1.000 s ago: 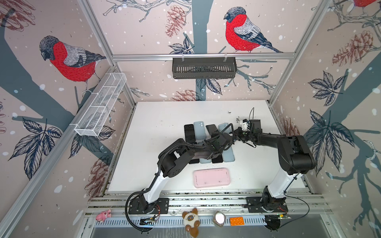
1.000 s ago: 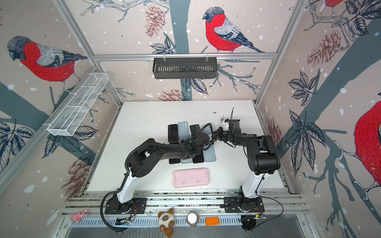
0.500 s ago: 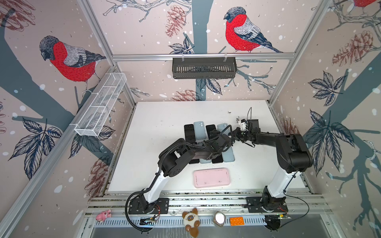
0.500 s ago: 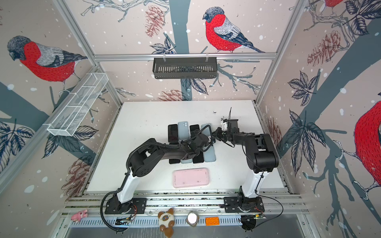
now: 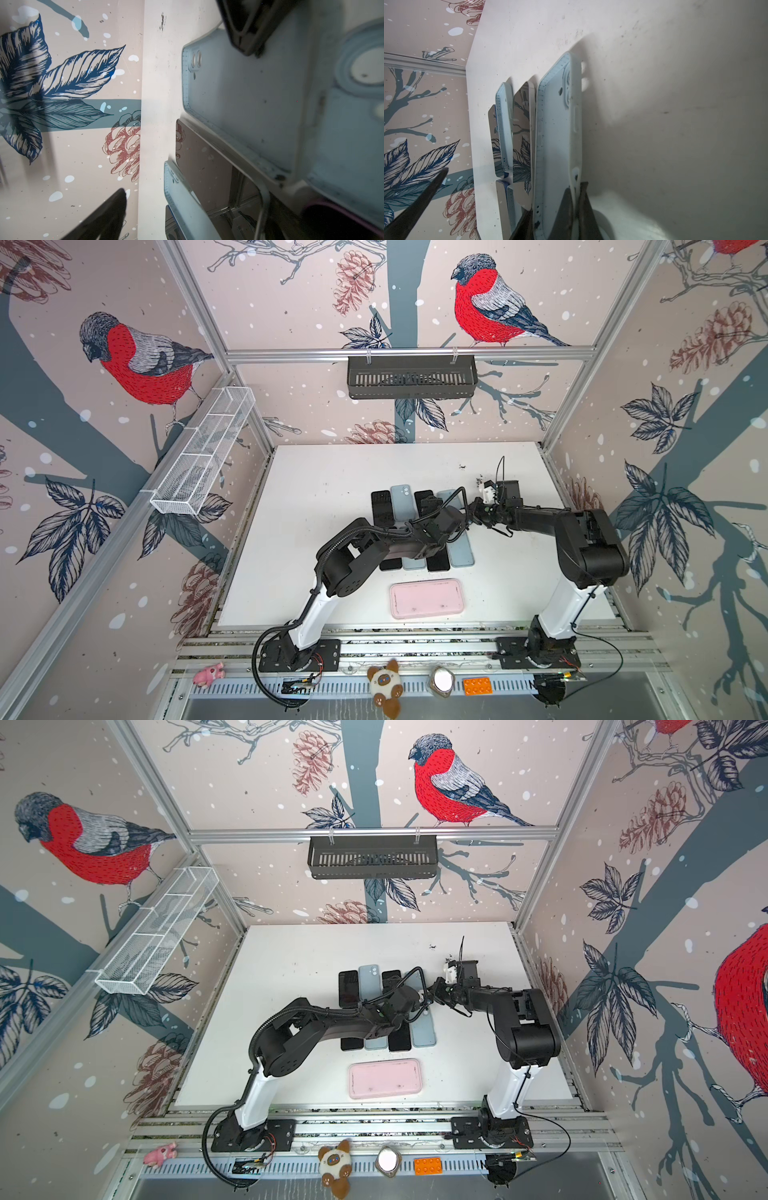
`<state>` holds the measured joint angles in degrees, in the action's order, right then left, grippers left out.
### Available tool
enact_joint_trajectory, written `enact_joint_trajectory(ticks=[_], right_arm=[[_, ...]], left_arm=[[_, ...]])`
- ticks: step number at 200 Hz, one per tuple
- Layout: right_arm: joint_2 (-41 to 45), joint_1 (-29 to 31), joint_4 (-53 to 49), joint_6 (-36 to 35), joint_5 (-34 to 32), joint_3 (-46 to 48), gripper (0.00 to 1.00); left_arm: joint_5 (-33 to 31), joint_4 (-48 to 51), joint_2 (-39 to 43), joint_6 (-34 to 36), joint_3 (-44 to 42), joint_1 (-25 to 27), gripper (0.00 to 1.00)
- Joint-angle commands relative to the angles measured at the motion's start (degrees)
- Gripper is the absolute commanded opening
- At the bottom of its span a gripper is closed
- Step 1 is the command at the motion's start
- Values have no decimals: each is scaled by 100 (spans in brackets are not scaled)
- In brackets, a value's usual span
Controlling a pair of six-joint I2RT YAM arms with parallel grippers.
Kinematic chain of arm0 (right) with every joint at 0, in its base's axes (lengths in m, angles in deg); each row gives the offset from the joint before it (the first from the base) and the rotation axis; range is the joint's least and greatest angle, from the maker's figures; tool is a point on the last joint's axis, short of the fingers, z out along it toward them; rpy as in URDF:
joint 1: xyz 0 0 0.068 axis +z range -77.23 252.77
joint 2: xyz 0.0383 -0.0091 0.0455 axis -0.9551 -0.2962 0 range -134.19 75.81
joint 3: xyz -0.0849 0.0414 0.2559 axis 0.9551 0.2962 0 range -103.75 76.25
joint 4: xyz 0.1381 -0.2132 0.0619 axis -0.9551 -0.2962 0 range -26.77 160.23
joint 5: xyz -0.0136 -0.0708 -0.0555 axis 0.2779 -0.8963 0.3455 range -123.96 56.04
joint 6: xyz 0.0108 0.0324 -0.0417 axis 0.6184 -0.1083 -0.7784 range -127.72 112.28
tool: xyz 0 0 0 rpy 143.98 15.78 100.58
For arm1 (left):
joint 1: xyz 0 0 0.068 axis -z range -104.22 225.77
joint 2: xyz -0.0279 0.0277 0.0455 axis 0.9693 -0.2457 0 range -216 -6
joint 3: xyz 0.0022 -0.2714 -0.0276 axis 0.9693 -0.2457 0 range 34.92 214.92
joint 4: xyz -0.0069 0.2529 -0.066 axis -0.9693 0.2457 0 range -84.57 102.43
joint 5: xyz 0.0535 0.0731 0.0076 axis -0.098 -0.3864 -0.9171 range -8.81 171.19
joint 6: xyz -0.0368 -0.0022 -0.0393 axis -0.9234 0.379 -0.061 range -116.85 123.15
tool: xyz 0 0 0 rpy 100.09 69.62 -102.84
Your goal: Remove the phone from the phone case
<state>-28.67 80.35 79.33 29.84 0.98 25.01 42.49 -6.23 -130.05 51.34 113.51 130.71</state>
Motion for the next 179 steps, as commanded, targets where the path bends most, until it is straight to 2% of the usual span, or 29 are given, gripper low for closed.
enact_joint_trajectory(ticks=[1, 14, 90, 128, 179], right_arm=[[-32, 17, -46, -100, -110, -14, 0], [-28, 30, -64, -115, -139, 0, 0], [-51, 34, -8, -117, -119, 34, 0], [-107, 59, 25, -109, -183, 38, 0], [-303, 225, 259, -55, -482, -120, 0]], left_arm=[[25, 95, 53, -64, 60, -14, 97], [-20, 127, 35, -123, 135, -65, 97], [595, 1118, 172, -772, 525, -99, 97], [539, 1347, 217, -928, 616, -97, 97], [782, 1451, 1183, -1978, 606, -97, 97]])
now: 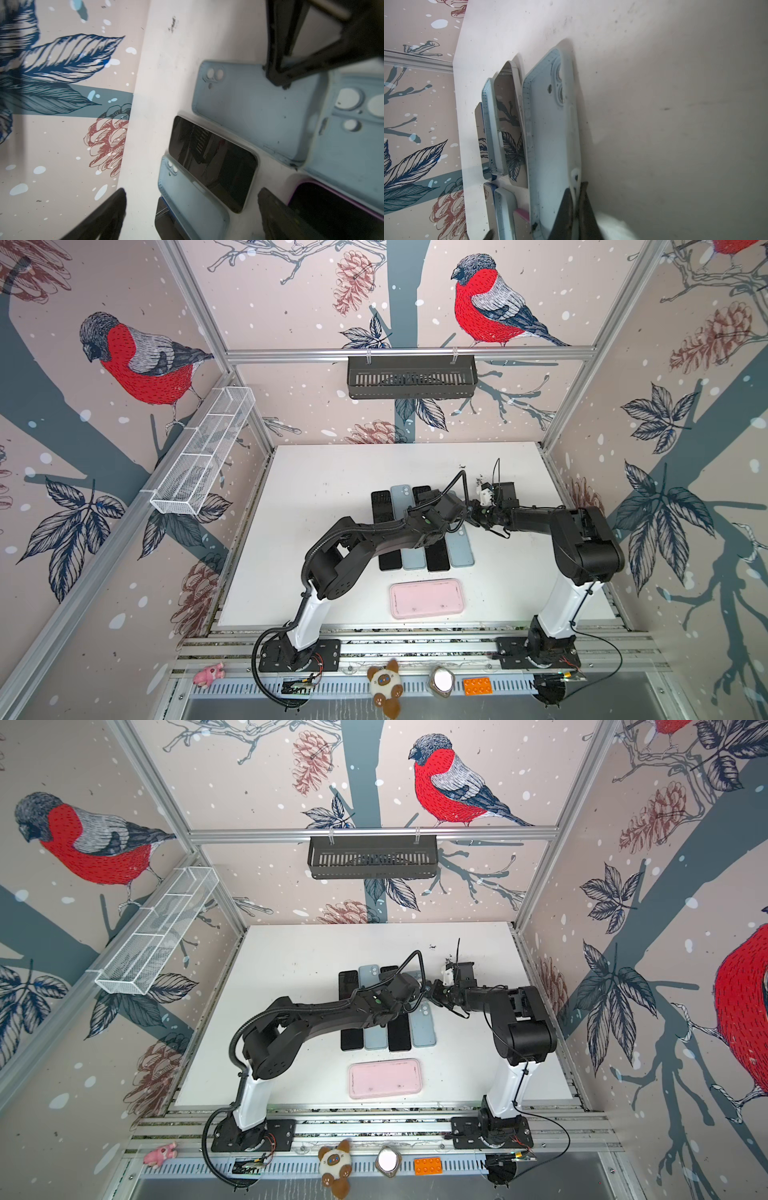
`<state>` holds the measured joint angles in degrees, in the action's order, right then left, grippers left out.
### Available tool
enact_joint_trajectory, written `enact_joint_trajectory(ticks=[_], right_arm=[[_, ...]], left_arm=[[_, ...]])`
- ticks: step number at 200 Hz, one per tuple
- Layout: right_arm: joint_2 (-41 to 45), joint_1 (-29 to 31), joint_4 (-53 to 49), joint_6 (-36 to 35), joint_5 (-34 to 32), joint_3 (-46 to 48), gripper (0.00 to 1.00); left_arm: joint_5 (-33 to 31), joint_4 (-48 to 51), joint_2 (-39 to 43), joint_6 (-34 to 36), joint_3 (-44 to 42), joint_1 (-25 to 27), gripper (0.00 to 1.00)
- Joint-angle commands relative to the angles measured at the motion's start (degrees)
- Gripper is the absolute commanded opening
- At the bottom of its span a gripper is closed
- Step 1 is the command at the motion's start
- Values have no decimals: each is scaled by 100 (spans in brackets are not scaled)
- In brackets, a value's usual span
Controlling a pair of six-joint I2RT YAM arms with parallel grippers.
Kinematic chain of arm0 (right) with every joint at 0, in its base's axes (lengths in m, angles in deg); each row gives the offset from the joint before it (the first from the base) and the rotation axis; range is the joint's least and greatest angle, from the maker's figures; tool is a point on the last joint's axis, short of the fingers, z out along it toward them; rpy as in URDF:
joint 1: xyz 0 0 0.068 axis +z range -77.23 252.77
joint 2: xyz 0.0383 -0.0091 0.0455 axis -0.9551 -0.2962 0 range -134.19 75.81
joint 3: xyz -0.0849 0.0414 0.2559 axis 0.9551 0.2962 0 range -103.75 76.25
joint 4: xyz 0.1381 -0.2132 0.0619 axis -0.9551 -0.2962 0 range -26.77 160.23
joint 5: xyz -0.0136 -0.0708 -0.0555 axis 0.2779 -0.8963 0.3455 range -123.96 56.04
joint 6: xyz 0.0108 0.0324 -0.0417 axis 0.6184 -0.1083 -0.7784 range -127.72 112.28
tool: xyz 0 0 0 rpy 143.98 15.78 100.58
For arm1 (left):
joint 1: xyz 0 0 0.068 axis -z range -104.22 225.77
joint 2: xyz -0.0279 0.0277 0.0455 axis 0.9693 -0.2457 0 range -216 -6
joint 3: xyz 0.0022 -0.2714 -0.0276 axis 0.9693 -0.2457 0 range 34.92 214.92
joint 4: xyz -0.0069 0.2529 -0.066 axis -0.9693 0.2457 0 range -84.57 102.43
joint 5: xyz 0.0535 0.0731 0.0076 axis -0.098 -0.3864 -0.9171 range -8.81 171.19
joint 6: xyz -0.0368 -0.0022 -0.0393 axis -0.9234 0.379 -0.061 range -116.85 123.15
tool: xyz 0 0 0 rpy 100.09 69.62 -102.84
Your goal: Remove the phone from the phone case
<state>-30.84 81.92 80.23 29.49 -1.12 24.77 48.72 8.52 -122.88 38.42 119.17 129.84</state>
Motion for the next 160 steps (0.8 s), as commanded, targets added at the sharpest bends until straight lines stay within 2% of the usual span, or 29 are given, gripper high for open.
enact_joint_trajectory(ticks=[1, 54, 116, 135, 160], right_arm=[[-90, 73, 160, -16, -284, -102, 0], [-260, 144, 123, -117, -551, -274, 1], [-295, 122, 127, -238, -546, -248, 43], [-147, 81, 50, -306, -645, -232, 51], [171, 4, -56, -411, -898, -183, 68]], left_arm=[[160, -22, 491, -705, 40, -10, 97], [69, 347, 1472, -1809, -110, -11, 97], [-124, 369, 2398, -2666, -664, -11, 98], [-191, 396, 2755, -2954, -863, -11, 97], [-442, 279, 3369, -3451, -1306, -10, 98]])
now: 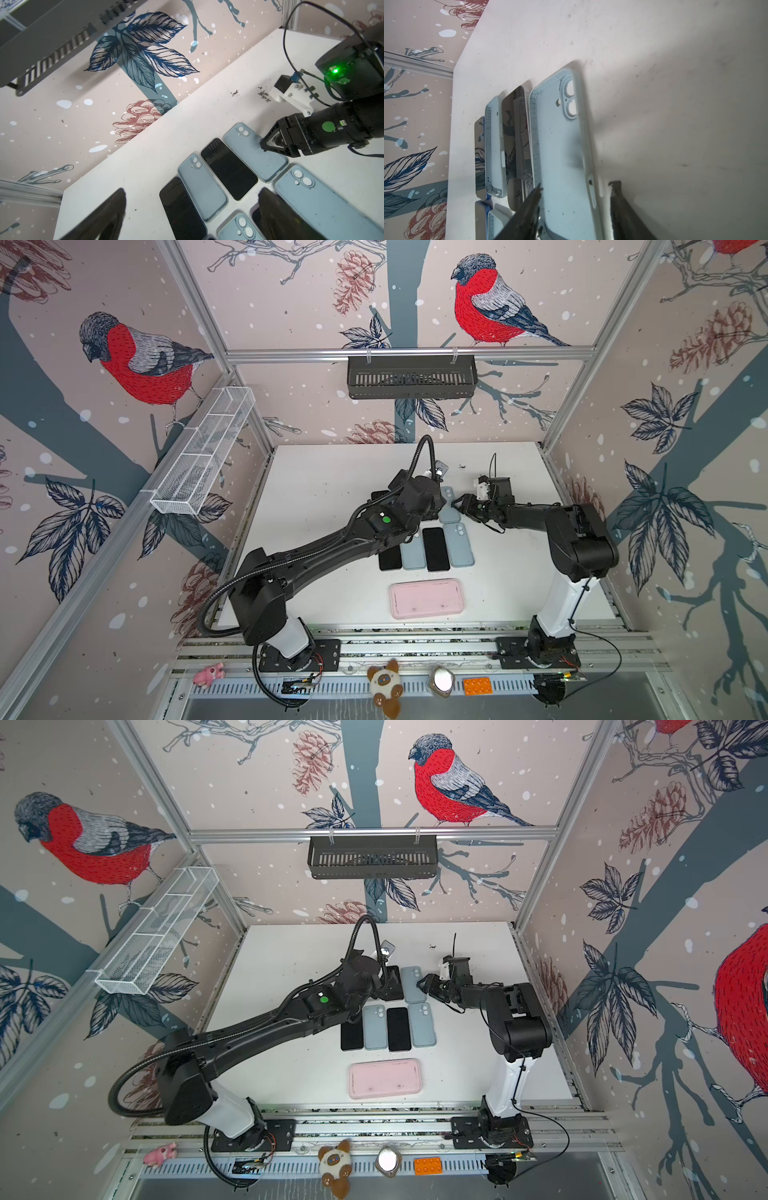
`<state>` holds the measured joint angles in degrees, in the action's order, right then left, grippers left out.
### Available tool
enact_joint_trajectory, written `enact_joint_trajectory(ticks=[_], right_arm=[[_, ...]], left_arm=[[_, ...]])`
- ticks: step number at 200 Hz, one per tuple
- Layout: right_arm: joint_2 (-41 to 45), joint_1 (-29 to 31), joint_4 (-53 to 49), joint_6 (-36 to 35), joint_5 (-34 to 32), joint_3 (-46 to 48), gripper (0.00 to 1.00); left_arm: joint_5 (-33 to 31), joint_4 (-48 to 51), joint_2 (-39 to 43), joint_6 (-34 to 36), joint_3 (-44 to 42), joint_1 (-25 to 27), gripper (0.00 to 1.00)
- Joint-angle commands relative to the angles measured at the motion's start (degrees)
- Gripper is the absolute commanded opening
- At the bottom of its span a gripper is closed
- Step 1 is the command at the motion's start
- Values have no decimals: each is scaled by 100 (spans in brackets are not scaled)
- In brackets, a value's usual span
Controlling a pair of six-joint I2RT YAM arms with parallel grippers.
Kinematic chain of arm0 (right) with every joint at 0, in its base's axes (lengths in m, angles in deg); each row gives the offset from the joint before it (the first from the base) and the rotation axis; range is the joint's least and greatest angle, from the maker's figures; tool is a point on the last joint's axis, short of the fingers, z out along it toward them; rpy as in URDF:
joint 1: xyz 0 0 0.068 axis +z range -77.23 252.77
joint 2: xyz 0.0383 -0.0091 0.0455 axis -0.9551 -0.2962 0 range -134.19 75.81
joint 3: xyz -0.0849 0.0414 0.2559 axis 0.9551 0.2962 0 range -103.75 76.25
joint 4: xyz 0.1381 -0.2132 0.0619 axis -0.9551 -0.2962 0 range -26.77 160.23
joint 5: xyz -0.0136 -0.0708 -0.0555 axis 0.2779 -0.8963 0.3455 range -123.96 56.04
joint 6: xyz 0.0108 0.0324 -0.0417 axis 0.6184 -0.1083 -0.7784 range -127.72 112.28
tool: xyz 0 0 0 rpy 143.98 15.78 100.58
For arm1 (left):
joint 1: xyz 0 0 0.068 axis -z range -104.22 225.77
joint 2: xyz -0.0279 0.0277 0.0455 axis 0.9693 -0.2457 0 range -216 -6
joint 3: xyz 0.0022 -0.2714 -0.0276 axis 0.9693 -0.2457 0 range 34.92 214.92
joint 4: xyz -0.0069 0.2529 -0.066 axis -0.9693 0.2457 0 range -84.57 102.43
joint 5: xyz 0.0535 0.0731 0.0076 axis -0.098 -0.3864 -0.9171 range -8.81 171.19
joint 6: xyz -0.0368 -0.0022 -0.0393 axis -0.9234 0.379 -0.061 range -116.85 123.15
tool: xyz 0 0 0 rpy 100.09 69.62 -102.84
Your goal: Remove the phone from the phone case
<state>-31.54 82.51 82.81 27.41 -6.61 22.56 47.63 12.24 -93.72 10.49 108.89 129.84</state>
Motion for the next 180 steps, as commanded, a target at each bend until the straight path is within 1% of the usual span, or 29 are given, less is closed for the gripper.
enact_joint_trajectory(ticks=[1, 10, 26, 28, 30, 34, 53, 69, 80, 94, 106, 115, 129, 139, 143, 154, 164, 170, 180], right_arm=[[263, -53, -320, -206, -373, 36, 69], [446, -74, -343, -302, -533, 75, 76], [853, -86, -436, -478, -954, 140, 85], [910, -79, -428, -494, -1022, 166, 89], [980, -78, -420, -515, -1090, 197, 95], [1119, -73, -375, -555, -1221, 259, 100], [1953, -13, -57, -731, -1937, 731, 100], [2762, 89, 280, -921, -2666, 1256, 100], [3339, 167, 556, -1021, -3169, 1658, 100], [4134, 316, 1022, -1208, -3782, 2235, 100], [4792, 481, 1632, -1453, -4309, 2822, 100], [5240, 623, 2127, -1727, -4661, 3279, 100], [5810, 765, 2892, -2185, -5021, 3978, 100], [6094, 782, 3390, -2468, -5140, 4404, 100], [6172, 783, 3588, -2577, -5189, 4604, 100], [6294, 755, 4040, -2838, -5302, 5007, 100], [6275, 674, 4155, -2875, -5404, 5168, 100], [6214, 604, 4177, -2832, -5391, 5213, 100], [6087, 529, 4315, -2849, -5361, 5275, 100]], left_arm=[[-343, -101, 482, -678, -309, -10, 98], [-364, -190, 735, -810, -536, -12, 98], [-492, -260, 1234, -1069, -941, -19, 98], [-520, -277, 1307, -1094, -993, -21, 98], [-557, -294, 1371, -1136, -1055, -26, 98], [-625, -335, 1532, -1202, -1187, -33, 97], [-927, -606, 2385, -1554, -2013, -141, 98], [-988, -900, 3279, -1921, -2844, -460, 98], [-957, -1203, 3922, -2120, -3437, -833, 98], [-846, -1709, 4654, -2163, -4238, -1392, 98], [-774, -2040, 5102, -2235, -4797, -1947, 98], [-601, -2344, 5317, -2211, -5175, -2381, 98], [-232, -2829, 5408, -2150, -5695, -3033, 98], [-147, -3275, 5313, -1975, -6009, -3335, 98], [-187, -3458, 5227, -1864, -6129, -3392, 98], [-362, -4401, 4917, -1419, -6499, -3454, 98], [-295, -5394, 4530, -892, -6802, -3468, 98], [-231, -6023, 4172, -513, -6959, -3480, 98], [-267, -6795, 3532, -184, -7058, -3509, 98]])
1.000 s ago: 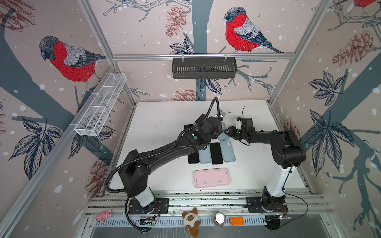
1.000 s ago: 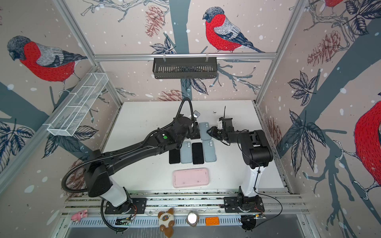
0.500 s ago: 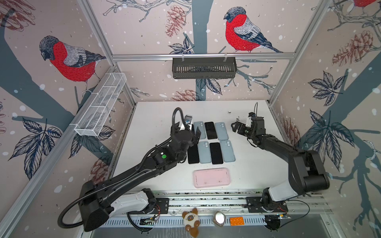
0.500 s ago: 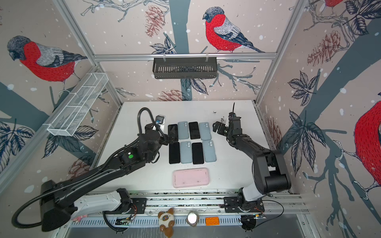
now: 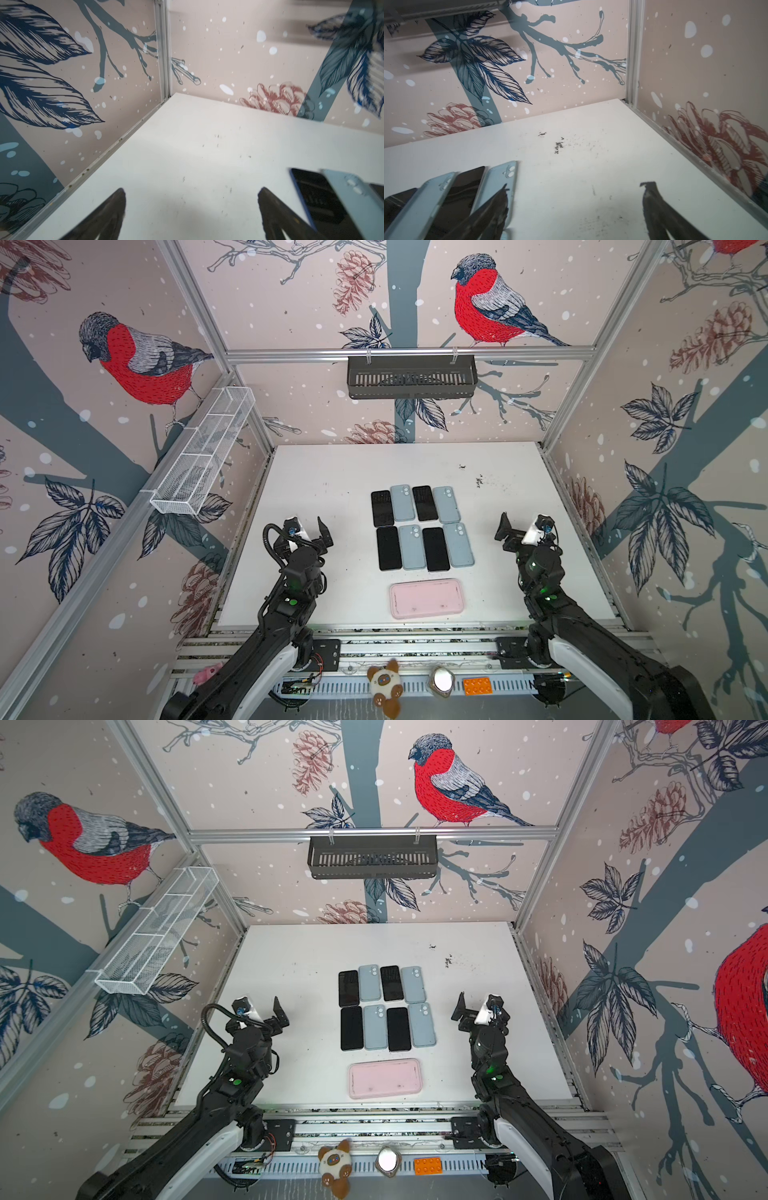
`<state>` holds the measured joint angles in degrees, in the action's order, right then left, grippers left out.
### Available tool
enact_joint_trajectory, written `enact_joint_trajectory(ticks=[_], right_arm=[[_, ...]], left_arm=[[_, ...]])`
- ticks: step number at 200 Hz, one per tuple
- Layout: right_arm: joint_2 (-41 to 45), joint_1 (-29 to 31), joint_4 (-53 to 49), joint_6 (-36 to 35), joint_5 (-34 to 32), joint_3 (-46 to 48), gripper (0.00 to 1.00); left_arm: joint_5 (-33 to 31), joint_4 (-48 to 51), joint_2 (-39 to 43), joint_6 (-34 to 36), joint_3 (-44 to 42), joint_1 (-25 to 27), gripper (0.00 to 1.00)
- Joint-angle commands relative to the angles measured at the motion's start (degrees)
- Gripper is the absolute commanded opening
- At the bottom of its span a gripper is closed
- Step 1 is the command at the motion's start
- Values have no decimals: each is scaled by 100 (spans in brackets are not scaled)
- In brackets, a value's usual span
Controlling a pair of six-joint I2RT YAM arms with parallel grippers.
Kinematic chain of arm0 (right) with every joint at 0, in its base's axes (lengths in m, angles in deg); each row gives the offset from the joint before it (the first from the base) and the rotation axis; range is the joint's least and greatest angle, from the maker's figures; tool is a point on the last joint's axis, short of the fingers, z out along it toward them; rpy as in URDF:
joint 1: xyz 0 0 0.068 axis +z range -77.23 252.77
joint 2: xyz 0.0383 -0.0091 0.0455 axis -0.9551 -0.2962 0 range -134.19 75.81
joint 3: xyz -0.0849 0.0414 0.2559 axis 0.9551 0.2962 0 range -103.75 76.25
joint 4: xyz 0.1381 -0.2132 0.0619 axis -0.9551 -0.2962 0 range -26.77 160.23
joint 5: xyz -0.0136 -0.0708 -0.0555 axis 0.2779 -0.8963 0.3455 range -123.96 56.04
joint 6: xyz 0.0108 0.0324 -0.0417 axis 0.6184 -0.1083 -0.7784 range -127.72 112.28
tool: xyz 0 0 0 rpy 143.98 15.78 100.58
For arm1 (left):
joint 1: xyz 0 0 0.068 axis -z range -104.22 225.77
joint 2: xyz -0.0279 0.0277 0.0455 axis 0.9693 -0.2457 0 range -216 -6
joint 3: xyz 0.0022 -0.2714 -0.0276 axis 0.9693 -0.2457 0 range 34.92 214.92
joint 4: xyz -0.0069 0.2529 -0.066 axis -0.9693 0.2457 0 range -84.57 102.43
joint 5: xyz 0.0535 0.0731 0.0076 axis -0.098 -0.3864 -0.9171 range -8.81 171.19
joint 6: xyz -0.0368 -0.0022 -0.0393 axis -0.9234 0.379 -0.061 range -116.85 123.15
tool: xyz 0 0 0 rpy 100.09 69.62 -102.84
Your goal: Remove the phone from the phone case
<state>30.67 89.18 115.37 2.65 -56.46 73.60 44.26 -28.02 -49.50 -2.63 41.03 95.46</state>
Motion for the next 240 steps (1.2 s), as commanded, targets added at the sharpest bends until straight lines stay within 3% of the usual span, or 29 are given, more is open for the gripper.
enact_joint_trajectory(ticks=[1, 25, 50, 62, 74, 84, 98, 116, 129, 138, 152, 178, 188, 195, 213, 222, 228, 234, 240], right_arm=[[-148, -142, 1080, -371, -385, 179, 100], [-707, -293, 2048, -401, -291, 440, 100], [-1893, -586, 3470, -302, 23, 672, 100], [-2196, -599, 3503, -335, 218, 505, 100], [-2103, -607, 2799, -365, 415, 242, 100], [-2118, -659, 2849, -358, 525, 226, 100], [-2033, -620, 2864, -396, 523, 280, 100], [-1770, -445, 3392, -595, 0, 686, 100], [-1321, -172, 2905, -1020, -557, 712, 100], [-1231, -350, 2889, -866, -295, 722, 100], [-1923, -620, 3344, -710, -62, 562, 100], [-3554, -281, 4404, -1568, -302, 123, 100], [-4128, -295, 4982, -1550, -584, 28, 99], [-4306, -518, 5330, -1291, -440, 125, 99], [-4359, -935, 4601, -848, -120, -203, 99], [-4280, -1058, 3097, -661, -16, -790, 99], [-4174, -1324, 2328, -475, 490, -1125, 99], [-4037, -1564, 2333, -357, 972, -1051, 99], [-4059, -1599, 2571, -362, 1011, -959, 99]], left_arm=[[66, -2828, -954, 1147, -270, -79, 98], [345, -4136, -2503, 1472, -306, -294, 98], [968, -5516, -3697, 1504, -320, -432, 97], [1143, -5643, -4146, 1695, -134, -448, 97], [1262, -5902, -4455, 1748, -93, -486, 97], [1260, -5835, -4429, 1561, -80, -597, 97], [1993, -5454, -4364, 1189, -56, -1044, 97], [2238, -5853, -4816, 1183, 36, -1178, 97], [2395, -5489, -4608, 1114, 42, -1230, 97], [2453, -5353, -4644, 1088, 136, -1264, 97], [2589, -5061, -4616, 969, 297, -1394, 97], [2893, -4680, -4584, 859, 459, -1573, 97], [2917, -4678, -4604, 852, 471, -1585, 97], [2930, -4640, -4589, 846, 478, -1590, 97], [3011, -4475, -4582, 789, 567, -1643, 97], [3066, -4228, -4570, 686, 686, -1724, 97], [3097, -4131, -4574, 620, 736, -1783, 97], [3155, -4125, -4570, 589, 731, -1818, 97], [3163, -4128, -4562, 578, 727, -1827, 97]])
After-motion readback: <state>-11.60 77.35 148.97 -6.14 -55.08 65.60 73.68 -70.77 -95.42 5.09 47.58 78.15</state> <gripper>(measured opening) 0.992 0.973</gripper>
